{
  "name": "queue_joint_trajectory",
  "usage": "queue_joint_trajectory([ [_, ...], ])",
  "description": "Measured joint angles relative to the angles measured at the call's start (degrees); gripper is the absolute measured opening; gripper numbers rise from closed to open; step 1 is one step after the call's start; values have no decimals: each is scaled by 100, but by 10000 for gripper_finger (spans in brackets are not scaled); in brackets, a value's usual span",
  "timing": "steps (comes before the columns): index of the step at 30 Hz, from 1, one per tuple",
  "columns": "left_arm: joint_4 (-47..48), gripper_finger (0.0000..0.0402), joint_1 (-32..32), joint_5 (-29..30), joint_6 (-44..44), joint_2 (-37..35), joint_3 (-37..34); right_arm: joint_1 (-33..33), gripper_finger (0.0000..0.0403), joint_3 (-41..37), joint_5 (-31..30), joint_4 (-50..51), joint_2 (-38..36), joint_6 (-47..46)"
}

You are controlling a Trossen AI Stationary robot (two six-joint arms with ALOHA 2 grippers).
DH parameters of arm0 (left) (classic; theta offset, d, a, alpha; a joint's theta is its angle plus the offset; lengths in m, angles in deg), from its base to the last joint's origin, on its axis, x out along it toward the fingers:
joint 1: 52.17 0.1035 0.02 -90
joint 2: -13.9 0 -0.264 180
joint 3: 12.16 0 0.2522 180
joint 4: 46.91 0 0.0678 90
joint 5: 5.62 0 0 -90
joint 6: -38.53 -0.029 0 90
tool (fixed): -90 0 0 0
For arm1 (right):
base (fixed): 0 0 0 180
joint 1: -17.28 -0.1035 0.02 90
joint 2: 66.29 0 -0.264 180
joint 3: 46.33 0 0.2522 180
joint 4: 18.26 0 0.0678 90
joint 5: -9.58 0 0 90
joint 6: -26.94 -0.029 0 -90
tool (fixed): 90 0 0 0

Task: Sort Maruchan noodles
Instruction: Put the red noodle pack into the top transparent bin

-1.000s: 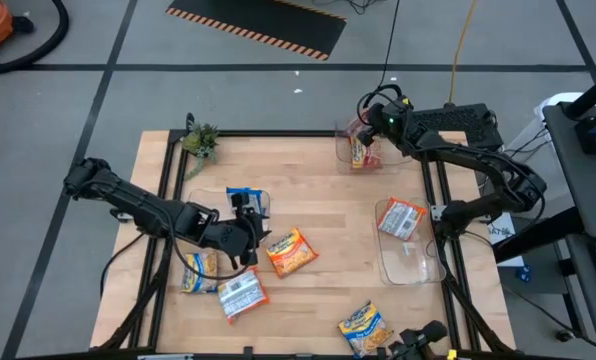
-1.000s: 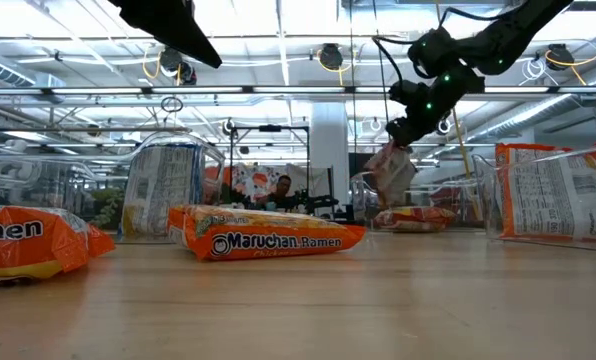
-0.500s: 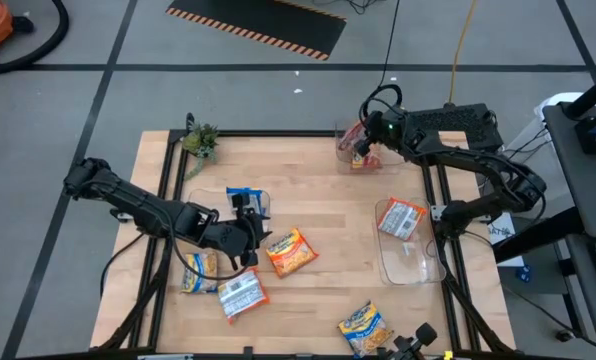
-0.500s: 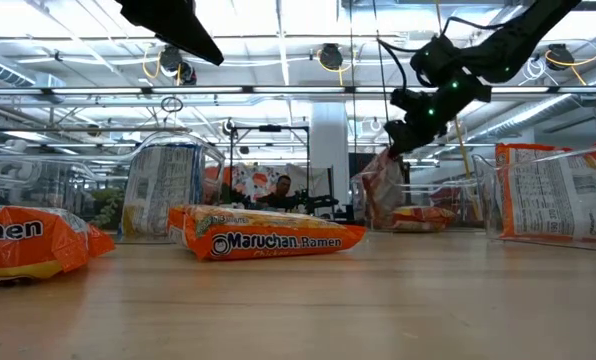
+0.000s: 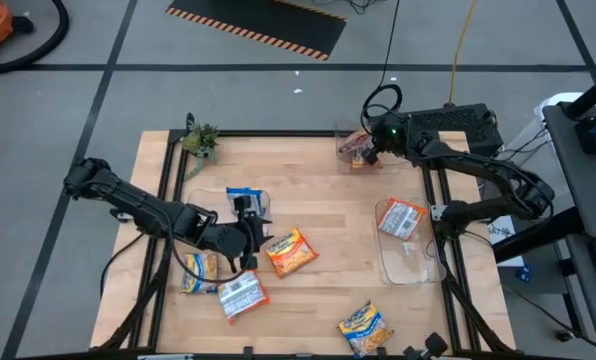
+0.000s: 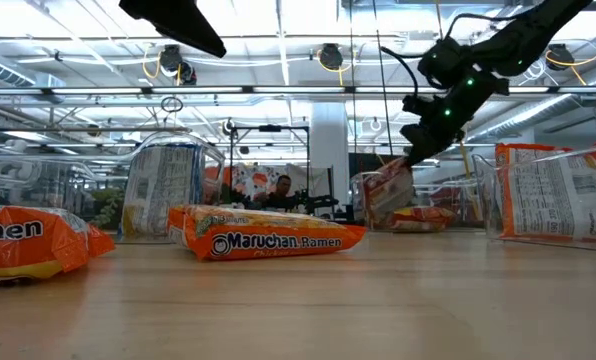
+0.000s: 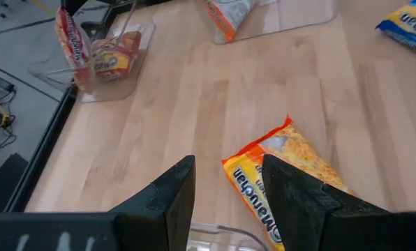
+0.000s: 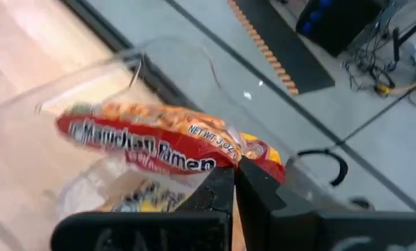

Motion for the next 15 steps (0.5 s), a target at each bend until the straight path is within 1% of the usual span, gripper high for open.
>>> queue_joint_trajectory([
  [6, -317, 173, -11, -27, -19, 0, 0, 0, 0, 0, -2, 1286, -620, -381],
  [8, -489, 173, -11, -170, -72, 0, 0, 0, 6, 0, -2, 1697, -824, -550],
  [11, -781, 173, -11, -439, -107, 0, 0, -6, 35, 0, -4, 2150, -1074, -774],
  [15, -1157, 173, -11, -684, -115, 0, 0, -71, 99, 0, 2, 2388, -1307, -930],
])
